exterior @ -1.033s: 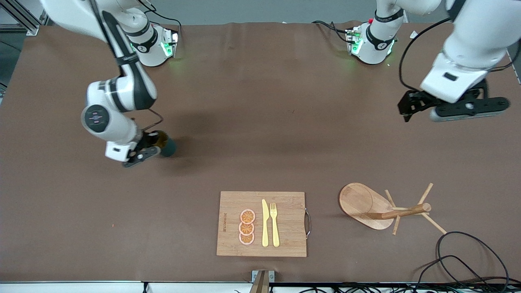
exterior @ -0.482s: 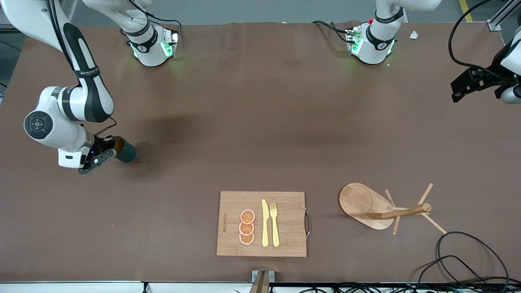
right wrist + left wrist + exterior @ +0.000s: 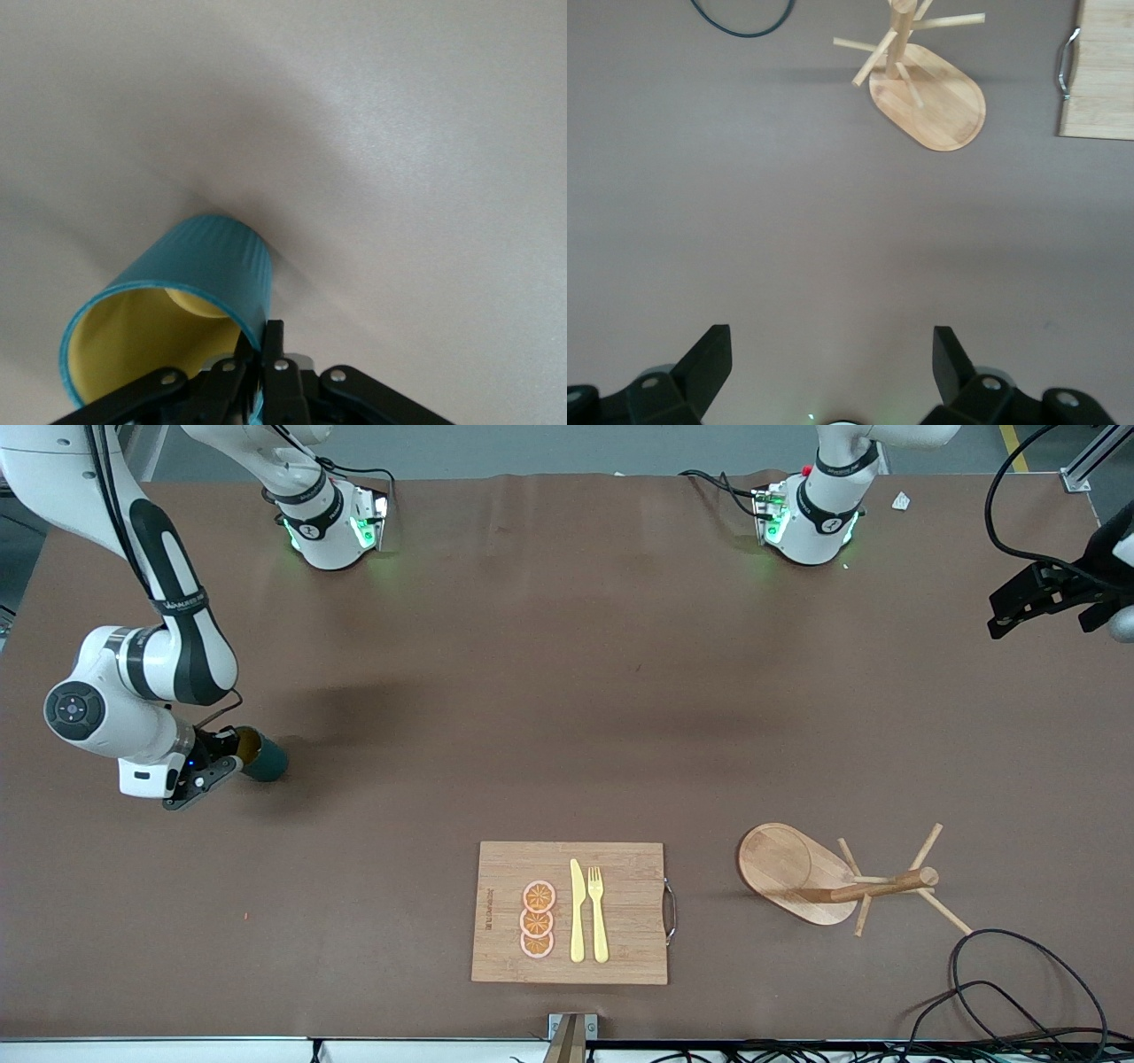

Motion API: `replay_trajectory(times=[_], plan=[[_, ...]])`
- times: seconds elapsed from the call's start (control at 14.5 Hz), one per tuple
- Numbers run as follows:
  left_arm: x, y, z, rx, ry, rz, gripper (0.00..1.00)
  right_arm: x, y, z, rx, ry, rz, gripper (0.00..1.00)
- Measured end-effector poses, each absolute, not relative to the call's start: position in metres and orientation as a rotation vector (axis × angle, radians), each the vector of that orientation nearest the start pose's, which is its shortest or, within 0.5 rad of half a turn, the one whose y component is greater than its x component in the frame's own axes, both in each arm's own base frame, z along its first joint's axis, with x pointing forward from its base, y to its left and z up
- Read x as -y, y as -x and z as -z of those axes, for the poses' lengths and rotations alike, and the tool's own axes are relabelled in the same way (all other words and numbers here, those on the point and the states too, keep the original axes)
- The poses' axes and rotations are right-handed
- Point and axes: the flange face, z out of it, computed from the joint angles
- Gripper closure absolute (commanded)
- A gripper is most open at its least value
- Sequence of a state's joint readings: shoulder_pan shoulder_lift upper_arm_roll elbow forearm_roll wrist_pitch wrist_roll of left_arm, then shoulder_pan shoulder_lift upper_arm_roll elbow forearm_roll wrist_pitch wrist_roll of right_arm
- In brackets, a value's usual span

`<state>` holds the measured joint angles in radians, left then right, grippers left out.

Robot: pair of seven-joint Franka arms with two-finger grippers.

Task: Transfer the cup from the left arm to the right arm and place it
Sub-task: 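Lower the mug with the right gripper while the left gripper withdraws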

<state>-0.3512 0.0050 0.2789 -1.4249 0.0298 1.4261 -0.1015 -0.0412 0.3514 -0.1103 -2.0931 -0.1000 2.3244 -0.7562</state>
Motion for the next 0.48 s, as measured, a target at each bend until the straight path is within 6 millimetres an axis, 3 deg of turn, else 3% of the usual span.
replay_trajectory(times=[0.48], plan=[[0.037,-0.541,-0.660,0.040,3.126,-0.049,0.00,0.083,-0.573,-0.260,1.024,2.968,-0.300,0.00]])
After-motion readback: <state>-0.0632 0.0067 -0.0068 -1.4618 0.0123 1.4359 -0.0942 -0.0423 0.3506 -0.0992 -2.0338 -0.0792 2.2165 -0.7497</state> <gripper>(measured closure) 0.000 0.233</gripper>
